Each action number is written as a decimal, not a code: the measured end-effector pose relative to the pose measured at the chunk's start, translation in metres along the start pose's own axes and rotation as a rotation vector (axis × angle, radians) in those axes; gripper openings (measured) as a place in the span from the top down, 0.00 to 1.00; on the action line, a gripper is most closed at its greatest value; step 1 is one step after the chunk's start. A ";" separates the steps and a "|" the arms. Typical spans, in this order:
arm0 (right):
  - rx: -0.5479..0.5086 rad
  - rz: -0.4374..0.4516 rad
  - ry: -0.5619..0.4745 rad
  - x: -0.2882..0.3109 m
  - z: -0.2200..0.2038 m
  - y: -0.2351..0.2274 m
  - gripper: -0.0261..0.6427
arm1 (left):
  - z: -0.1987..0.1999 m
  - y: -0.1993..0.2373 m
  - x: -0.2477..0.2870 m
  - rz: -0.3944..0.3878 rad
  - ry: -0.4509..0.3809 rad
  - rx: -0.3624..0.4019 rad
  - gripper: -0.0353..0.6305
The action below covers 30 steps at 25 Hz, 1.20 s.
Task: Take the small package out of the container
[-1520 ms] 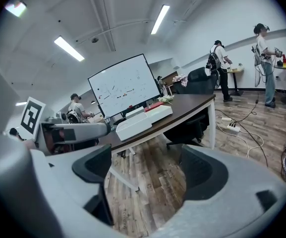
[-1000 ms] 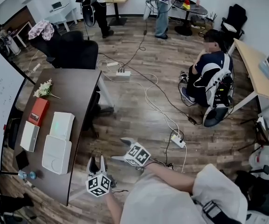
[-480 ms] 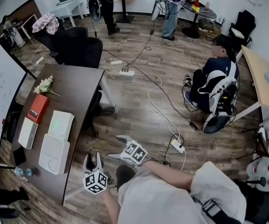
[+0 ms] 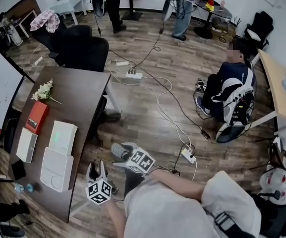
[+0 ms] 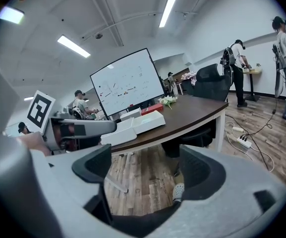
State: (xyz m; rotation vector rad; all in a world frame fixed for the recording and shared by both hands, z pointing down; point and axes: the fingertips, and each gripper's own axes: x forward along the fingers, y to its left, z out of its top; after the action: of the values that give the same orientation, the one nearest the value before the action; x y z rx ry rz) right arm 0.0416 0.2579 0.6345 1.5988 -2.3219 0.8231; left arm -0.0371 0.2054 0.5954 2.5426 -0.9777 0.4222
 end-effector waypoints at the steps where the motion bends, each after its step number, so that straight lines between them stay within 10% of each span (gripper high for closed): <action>1: -0.001 -0.001 0.000 0.005 0.006 -0.006 0.32 | 0.006 0.005 0.008 0.009 0.000 -0.003 0.65; 30: -0.039 0.132 0.106 0.215 0.161 -0.081 0.34 | 0.128 0.219 0.165 0.294 0.081 -0.100 0.64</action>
State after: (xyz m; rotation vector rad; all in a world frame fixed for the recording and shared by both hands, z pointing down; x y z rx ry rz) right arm 0.0531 -0.0223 0.6275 1.3636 -2.3724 0.8627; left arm -0.0523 -0.0962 0.6022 2.2806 -1.3123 0.5385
